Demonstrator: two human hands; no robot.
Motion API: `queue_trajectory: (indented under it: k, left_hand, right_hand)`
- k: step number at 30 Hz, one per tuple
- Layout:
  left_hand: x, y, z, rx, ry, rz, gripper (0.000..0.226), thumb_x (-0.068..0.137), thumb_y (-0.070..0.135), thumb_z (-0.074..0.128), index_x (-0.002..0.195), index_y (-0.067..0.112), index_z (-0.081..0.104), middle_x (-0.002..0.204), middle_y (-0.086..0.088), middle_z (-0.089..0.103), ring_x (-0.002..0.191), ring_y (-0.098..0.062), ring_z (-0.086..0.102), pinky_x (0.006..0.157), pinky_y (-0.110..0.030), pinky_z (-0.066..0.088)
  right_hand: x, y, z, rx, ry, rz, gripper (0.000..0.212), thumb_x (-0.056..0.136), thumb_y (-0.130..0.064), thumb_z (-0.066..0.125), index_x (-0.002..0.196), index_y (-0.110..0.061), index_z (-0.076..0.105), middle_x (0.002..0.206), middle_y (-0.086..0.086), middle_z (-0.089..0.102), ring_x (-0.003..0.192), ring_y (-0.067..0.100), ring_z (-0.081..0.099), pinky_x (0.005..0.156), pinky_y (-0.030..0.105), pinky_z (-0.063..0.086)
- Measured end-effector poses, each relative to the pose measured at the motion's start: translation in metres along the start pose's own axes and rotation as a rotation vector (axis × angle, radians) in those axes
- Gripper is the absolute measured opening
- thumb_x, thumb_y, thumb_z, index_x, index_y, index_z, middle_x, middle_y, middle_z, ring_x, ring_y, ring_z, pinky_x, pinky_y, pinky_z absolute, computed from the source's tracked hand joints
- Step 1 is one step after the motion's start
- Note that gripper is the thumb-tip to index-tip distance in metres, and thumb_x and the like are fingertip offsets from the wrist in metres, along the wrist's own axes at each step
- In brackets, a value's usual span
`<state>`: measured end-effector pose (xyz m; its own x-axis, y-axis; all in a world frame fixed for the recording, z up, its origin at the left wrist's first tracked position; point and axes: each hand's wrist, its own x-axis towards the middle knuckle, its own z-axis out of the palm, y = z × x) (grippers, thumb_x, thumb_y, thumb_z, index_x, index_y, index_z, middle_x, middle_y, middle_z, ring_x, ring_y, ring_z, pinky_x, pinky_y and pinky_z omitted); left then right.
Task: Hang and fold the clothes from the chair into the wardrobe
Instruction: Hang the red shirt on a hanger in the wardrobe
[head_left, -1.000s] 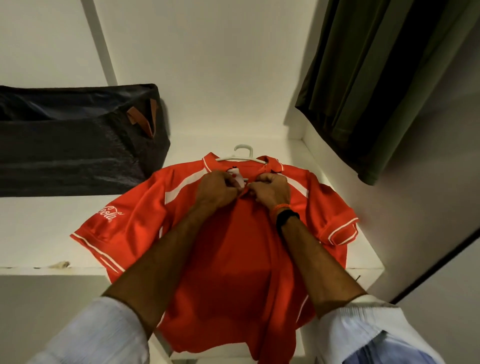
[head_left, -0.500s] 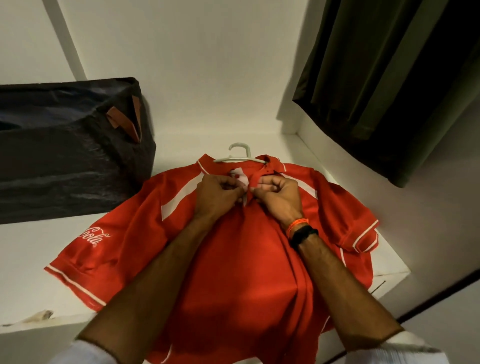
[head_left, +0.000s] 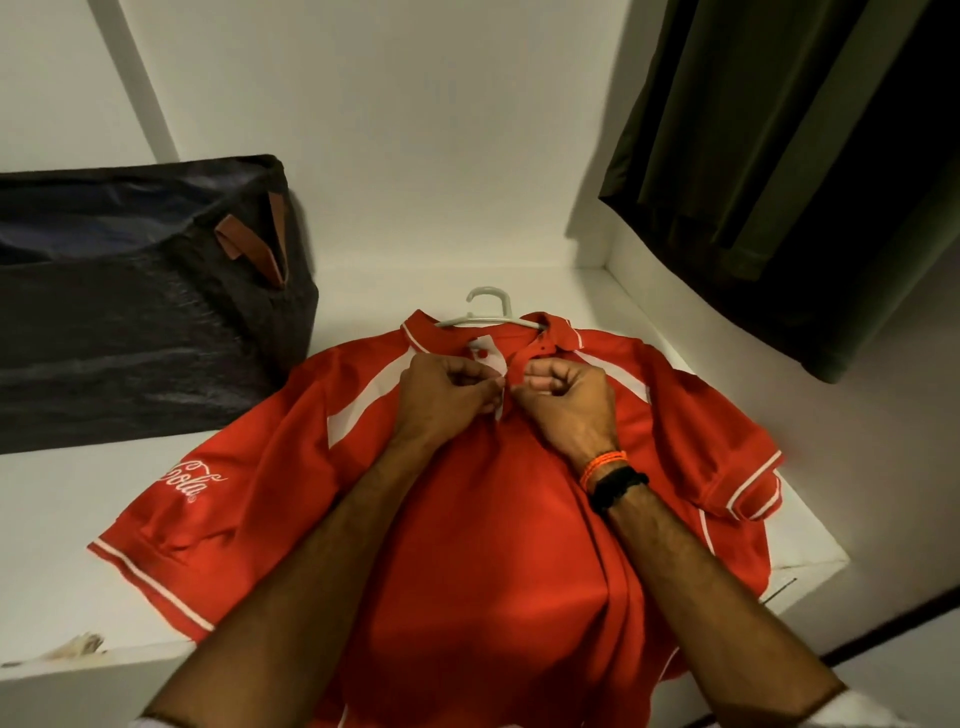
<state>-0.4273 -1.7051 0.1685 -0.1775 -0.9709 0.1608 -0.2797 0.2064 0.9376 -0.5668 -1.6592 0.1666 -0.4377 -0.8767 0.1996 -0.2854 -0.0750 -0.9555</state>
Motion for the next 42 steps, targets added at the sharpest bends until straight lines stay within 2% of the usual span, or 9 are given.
queue_trajectory:
  k: [5, 8, 10, 14, 22, 26, 30, 35, 42]
  left_hand:
    - [-0.001, 0.000, 0.000, 0.018, 0.007, 0.014, 0.007, 0.082, 0.016, 0.078, 0.088, 0.016, 0.077, 0.078, 0.000, 0.075, 0.066, -0.010, 0.073, 0.069, -0.025, 0.060]
    - [-0.002, 0.001, -0.001, 0.041, 0.009, 0.023, 0.011, 0.082, 0.017, 0.077, 0.093, 0.014, 0.076, 0.077, 0.003, 0.073, 0.064, -0.006, 0.072, 0.063, -0.017, 0.057]
    - [-0.001, 0.001, -0.001, 0.027, 0.018, 0.012, 0.012, 0.083, 0.016, 0.077, 0.094, 0.013, 0.076, 0.079, 0.003, 0.073, 0.064, -0.004, 0.071, 0.061, -0.016, 0.056]
    - [-0.002, 0.003, -0.001, 0.050, -0.022, -0.010, 0.009, 0.086, 0.010, 0.073, 0.094, 0.013, 0.075, 0.076, 0.007, 0.070, 0.059, 0.002, 0.068, 0.056, -0.010, 0.051]
    - [-0.004, 0.006, -0.002, -0.044, -0.045, -0.053, 0.006, 0.087, 0.008, 0.071, 0.092, 0.008, 0.074, 0.073, -0.004, 0.072, 0.057, -0.003, 0.066, 0.057, -0.013, 0.051]
    - [-0.004, 0.007, -0.004, -0.142, -0.018, -0.087, 0.007, 0.084, 0.008, 0.074, 0.092, 0.008, 0.074, 0.076, -0.006, 0.073, 0.061, -0.010, 0.069, 0.061, -0.020, 0.055]
    - [-0.005, 0.005, -0.004, -0.064, -0.015, -0.062, 0.009, 0.083, 0.011, 0.075, 0.090, 0.016, 0.073, 0.079, -0.005, 0.074, 0.063, -0.011, 0.072, 0.063, -0.020, 0.058]
    - [-0.005, 0.004, -0.002, -0.042, -0.048, -0.067, 0.012, 0.082, 0.010, 0.076, 0.094, 0.007, 0.076, 0.078, -0.007, 0.075, 0.066, -0.012, 0.073, 0.068, -0.024, 0.059]
    - [-0.006, 0.004, -0.002, -0.040, -0.045, -0.048, 0.012, 0.083, 0.012, 0.076, 0.094, 0.008, 0.076, 0.080, -0.005, 0.075, 0.068, -0.012, 0.073, 0.067, -0.021, 0.059]
  right_hand:
    - [-0.002, -0.001, -0.002, 0.014, -0.011, -0.014, 0.023, 0.075, -0.006, 0.083, 0.085, -0.022, 0.070, 0.063, -0.007, 0.062, 0.062, -0.001, 0.056, 0.063, 0.009, 0.049]
    - [-0.002, -0.002, -0.001, 0.054, -0.018, -0.020, 0.015, 0.080, -0.010, 0.079, 0.087, -0.022, 0.073, 0.063, -0.002, 0.068, 0.065, 0.004, 0.064, 0.066, 0.021, 0.057]
    - [-0.004, -0.005, -0.001, 0.127, -0.049, 0.013, 0.013, 0.087, -0.004, 0.070, 0.091, -0.016, 0.074, 0.072, 0.006, 0.072, 0.069, 0.010, 0.069, 0.060, 0.024, 0.058]
    - [-0.004, -0.006, -0.001, 0.177, -0.100, 0.021, 0.025, 0.088, 0.008, 0.065, 0.086, -0.016, 0.072, 0.075, 0.003, 0.072, 0.063, 0.004, 0.069, 0.054, 0.017, 0.054]
    - [-0.005, 0.001, -0.002, 0.093, -0.051, 0.033, 0.018, 0.079, 0.000, 0.078, 0.086, -0.016, 0.075, 0.075, 0.005, 0.074, 0.062, 0.011, 0.067, 0.064, 0.028, 0.059]
    - [-0.008, -0.004, -0.003, 0.173, -0.078, -0.001, 0.018, 0.077, -0.001, 0.080, 0.092, -0.009, 0.075, 0.079, 0.009, 0.074, 0.061, 0.007, 0.065, 0.063, 0.021, 0.056]
    - [-0.011, -0.010, -0.004, 0.193, -0.070, 0.041, 0.025, 0.069, -0.012, 0.088, 0.089, -0.010, 0.074, 0.077, 0.008, 0.074, 0.062, 0.008, 0.064, 0.062, 0.023, 0.057]
    - [-0.007, -0.005, -0.005, 0.241, -0.044, 0.129, 0.021, 0.076, 0.005, 0.079, 0.084, -0.012, 0.069, 0.069, 0.005, 0.068, 0.054, 0.010, 0.062, 0.059, 0.023, 0.054]
    - [-0.007, -0.001, -0.006, 0.178, -0.037, 0.117, 0.024, 0.076, 0.003, 0.076, 0.088, -0.016, 0.069, 0.066, -0.002, 0.066, 0.061, 0.012, 0.061, 0.070, 0.032, 0.055]
